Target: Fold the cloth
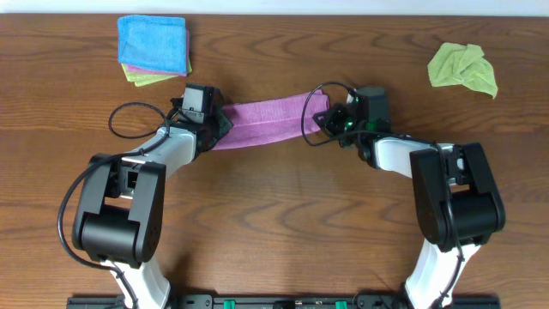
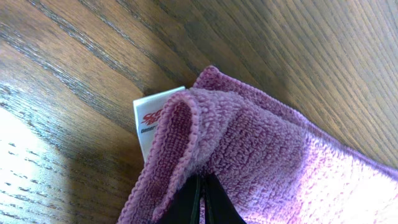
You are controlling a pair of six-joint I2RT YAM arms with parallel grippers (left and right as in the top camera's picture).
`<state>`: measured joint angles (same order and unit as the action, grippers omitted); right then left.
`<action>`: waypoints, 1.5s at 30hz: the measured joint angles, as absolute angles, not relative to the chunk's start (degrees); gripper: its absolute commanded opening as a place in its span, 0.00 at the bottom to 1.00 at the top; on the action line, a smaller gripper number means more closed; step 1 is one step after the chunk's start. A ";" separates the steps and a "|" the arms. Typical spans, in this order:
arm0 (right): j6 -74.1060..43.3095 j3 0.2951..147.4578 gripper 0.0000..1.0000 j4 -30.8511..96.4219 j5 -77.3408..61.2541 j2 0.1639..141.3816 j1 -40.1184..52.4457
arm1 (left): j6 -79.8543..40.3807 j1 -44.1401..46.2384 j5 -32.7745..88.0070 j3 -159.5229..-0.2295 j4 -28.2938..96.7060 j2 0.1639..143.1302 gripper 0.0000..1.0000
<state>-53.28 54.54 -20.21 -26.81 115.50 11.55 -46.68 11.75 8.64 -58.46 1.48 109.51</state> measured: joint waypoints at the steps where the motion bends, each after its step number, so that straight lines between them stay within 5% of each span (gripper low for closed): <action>1: -52.60 54.52 0.01 -22.04 -26.89 115.50 11.55 | -46.68 11.75 8.75 -58.46 1.48 109.51 0.06; 28: -46.02 55.07 0.01 -25.82 -31.44 109.01 23.22 | -46.00 11.73 13.58 -59.09 1.52 109.95 0.06; 45: -41.45 60.66 0.01 -17.28 -29.91 108.99 29.76 | -40.49 9.96 13.50 -60.25 7.57 100.18 0.06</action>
